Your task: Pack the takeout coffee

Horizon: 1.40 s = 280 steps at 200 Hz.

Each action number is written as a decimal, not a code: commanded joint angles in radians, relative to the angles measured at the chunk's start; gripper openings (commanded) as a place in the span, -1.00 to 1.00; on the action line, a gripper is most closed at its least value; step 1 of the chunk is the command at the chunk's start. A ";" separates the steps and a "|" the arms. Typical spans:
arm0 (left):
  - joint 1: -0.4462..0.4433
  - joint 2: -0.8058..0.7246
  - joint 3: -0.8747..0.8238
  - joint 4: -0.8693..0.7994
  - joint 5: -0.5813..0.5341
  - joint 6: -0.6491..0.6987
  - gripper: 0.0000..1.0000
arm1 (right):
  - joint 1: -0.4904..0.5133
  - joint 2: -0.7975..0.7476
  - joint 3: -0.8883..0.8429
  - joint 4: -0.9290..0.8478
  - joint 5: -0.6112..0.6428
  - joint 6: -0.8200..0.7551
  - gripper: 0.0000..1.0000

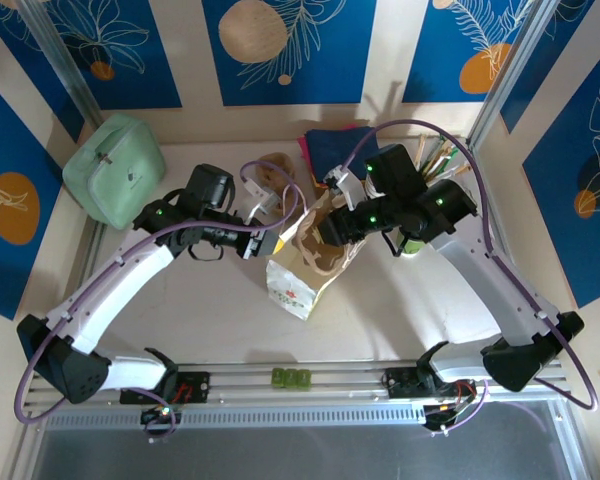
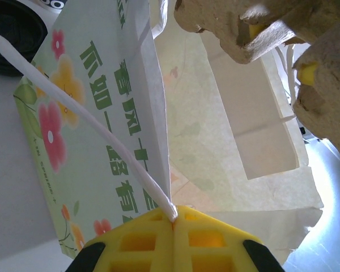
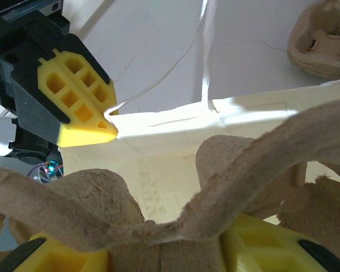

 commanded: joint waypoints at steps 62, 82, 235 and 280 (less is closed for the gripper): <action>-0.004 0.011 0.017 -0.024 0.053 0.032 -1.00 | 0.027 0.026 -0.014 -0.030 0.117 -0.035 -0.23; -0.005 0.012 0.017 -0.024 0.055 0.032 -1.00 | 0.046 0.041 -0.015 -0.040 0.148 -0.043 -0.23; -0.005 0.030 0.017 -0.039 0.096 0.034 -1.00 | 0.090 0.116 -0.007 -0.078 0.287 -0.084 -0.23; -0.006 0.030 0.014 -0.039 0.096 0.035 -1.00 | 0.110 0.139 -0.014 -0.077 0.308 -0.099 -0.23</action>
